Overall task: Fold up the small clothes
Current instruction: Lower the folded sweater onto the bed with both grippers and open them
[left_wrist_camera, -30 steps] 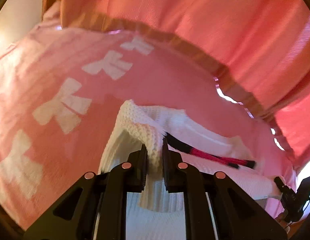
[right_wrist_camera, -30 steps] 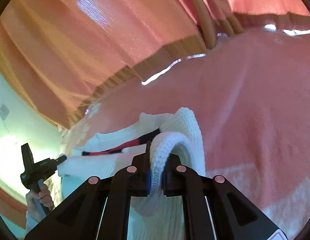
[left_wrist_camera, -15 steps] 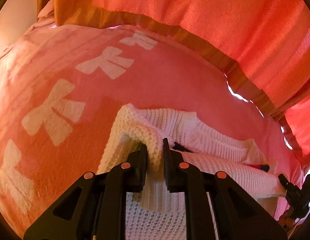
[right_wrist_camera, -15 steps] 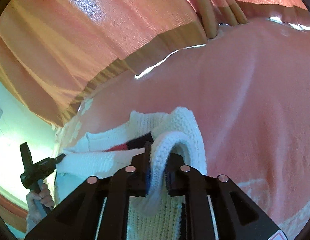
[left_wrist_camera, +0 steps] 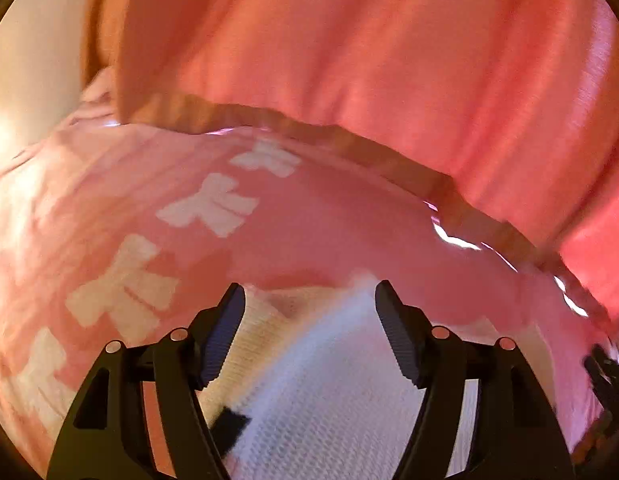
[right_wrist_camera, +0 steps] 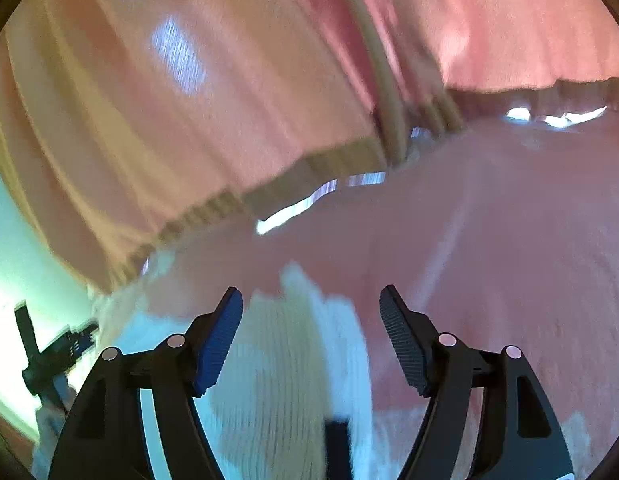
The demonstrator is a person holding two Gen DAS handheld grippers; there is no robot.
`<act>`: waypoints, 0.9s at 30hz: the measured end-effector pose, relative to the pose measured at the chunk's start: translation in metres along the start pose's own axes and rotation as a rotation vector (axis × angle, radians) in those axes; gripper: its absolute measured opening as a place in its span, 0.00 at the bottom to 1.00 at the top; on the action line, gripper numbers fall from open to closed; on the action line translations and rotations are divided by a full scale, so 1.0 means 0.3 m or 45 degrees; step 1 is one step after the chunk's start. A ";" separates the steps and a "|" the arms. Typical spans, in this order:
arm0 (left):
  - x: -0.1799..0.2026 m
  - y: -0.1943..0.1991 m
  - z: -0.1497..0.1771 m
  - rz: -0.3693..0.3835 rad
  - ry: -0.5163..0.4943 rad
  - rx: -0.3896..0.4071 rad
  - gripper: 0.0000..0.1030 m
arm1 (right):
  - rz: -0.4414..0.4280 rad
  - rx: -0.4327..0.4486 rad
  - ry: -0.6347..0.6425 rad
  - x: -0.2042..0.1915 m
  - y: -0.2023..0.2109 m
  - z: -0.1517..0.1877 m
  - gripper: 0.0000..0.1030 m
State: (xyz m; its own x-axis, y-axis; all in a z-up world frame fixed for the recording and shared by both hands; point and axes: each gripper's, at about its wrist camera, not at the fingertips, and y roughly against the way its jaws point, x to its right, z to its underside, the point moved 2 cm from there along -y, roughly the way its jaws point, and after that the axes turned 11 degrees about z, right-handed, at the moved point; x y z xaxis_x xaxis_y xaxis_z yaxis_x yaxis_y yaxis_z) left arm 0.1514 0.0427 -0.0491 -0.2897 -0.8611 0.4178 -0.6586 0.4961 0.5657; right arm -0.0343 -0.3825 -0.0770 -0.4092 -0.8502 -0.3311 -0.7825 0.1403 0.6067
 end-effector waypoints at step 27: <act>-0.043 -0.105 0.023 -0.075 0.036 -0.224 0.61 | 0.198 -0.145 0.273 -0.104 -0.144 0.032 0.49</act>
State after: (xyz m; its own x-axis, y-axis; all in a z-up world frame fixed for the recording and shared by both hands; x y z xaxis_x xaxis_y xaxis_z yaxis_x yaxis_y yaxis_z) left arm 0.1709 0.0375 -0.0771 -0.2328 -0.8869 0.3990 -0.5417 0.4590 0.7042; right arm 0.0077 -0.3573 -0.0997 -0.4022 -0.9125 -0.0749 -0.6553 0.2297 0.7196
